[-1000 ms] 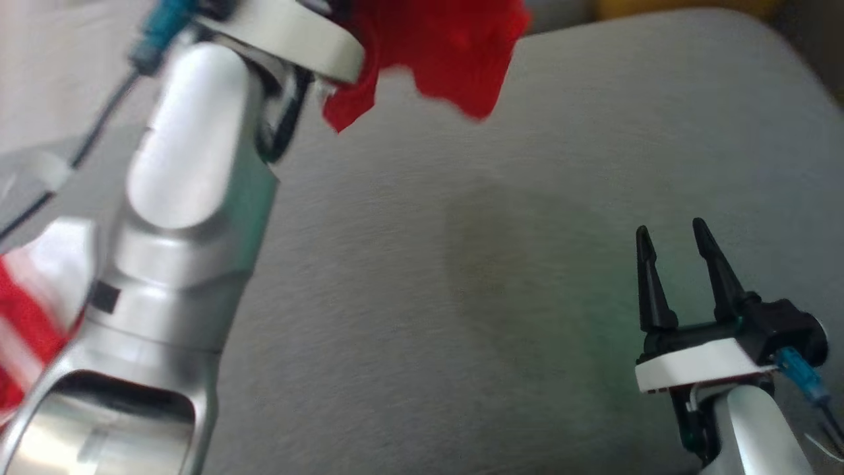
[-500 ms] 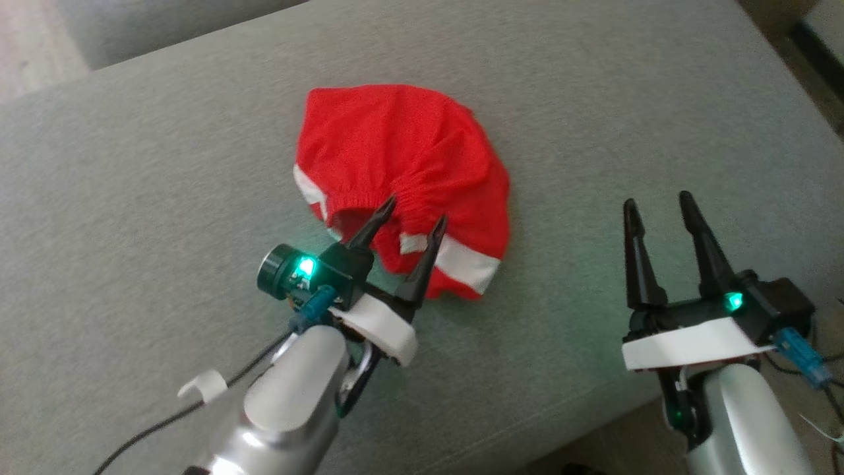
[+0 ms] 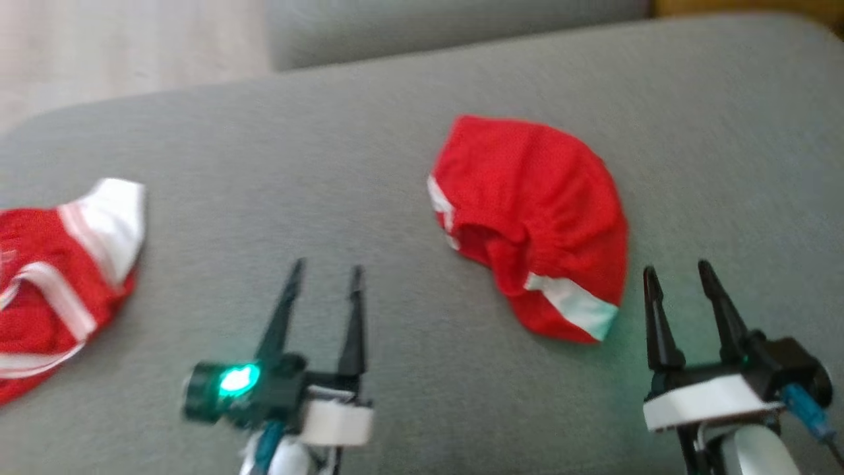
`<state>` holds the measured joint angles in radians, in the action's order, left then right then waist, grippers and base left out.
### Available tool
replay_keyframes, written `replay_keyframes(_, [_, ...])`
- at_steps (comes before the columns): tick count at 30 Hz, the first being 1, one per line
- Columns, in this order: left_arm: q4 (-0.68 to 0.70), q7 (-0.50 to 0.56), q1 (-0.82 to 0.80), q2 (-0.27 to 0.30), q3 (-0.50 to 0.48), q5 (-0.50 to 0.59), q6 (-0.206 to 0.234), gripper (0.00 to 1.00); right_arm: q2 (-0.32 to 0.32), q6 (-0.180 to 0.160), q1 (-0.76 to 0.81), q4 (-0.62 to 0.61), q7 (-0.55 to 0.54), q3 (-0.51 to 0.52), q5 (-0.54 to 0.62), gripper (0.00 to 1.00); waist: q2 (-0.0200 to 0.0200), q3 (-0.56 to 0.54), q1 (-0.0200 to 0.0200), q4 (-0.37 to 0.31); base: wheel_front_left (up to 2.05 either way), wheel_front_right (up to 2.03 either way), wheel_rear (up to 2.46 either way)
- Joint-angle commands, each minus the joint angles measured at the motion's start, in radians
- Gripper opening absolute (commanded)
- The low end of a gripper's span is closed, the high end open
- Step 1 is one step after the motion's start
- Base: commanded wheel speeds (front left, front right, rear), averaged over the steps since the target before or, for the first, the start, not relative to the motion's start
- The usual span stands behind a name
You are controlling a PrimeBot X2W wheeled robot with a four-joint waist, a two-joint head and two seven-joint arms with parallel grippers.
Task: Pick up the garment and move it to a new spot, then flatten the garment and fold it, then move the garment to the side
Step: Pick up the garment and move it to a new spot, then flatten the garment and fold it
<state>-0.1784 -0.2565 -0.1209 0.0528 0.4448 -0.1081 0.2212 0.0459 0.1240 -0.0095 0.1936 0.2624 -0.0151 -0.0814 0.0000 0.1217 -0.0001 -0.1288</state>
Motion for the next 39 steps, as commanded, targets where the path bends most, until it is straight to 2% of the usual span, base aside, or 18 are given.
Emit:
replay_keyframes(1, [0.093, -0.005, 0.036, 0.003, -0.08, 0.024, 0.033, 1.0, 0.004, 0.007, 0.006, -0.03, -0.001, -0.02, -0.002, 1.0, 0.0, -0.097, 0.0001, 0.102, 0.0, 0.0, 0.0])
replay_keyframes(5, [0.153, -0.005, 0.109, 0.003, -0.136, 0.041, 0.054, 1.0, 0.004, 0.007, 0.031, -0.03, -0.001, -0.02, -0.004, 1.0, 0.0, -0.116, 0.0001, 0.12, 0.0, 0.0, 0.0])
replay_keyframes(14, [0.181, -0.005, 0.22, 0.001, -0.202, 0.06, 0.027, 1.0, 0.004, 0.007, 0.081, -0.039, -0.001, -0.039, 0.003, 1.0, 0.0, -0.153, 0.0001, 0.129, 0.0, 0.0, 0.0])
replay_keyframes(30, [0.153, -0.005, 0.233, -0.002, -0.228, 0.067, 0.008, 1.0, 0.004, 0.007, 0.091, -0.039, -0.001, -0.061, -0.005, 1.0, 0.0, -0.164, 0.0001, 0.109, 0.0, 0.0, 0.0])
replay_keyframes(35, [0.153, -0.005, 0.246, -0.002, -0.24, 0.016, -0.011, 1.0, 0.004, 0.007, 0.093, -0.04, -0.001, -0.065, 0.001, 1.0, 0.0, -0.165, 0.0001, 0.101, 0.0, 0.0, 0.0])
replay_keyframes(39, [0.141, -0.005, 0.242, -0.002, -0.232, 0.02, -0.02, 1.0, 0.004, 0.007, 0.095, -0.041, -0.001, -0.065, 0.008, 1.0, 0.0, -0.157, 0.0001, 0.088, 0.0, 0.0, 0.0])
